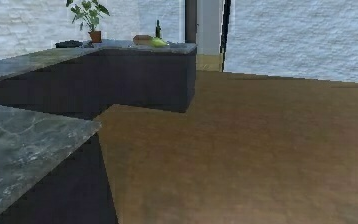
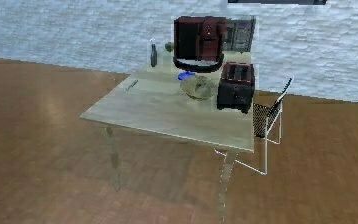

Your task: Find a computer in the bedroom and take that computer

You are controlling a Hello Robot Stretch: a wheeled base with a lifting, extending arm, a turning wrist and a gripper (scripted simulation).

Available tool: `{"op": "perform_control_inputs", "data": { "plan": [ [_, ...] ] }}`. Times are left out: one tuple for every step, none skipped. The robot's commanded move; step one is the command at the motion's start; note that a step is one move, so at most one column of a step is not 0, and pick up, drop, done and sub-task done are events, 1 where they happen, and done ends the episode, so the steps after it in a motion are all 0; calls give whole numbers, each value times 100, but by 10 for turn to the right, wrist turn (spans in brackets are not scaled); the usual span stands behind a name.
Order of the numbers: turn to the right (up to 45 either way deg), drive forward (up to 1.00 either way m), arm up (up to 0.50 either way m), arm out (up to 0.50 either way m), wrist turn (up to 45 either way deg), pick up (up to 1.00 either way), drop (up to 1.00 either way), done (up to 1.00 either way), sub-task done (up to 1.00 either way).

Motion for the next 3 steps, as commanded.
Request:
{"op": "perform_control_inputs", "data": {
  "plan": [
    [90, 0, 0, 0, 0, 0, 0, 0, 0],
    [0, 100, 0, 0, 0, 0, 0, 0, 0],
    [30, 0, 0, 0, 0, 0, 0, 0, 0]
  ]
}}
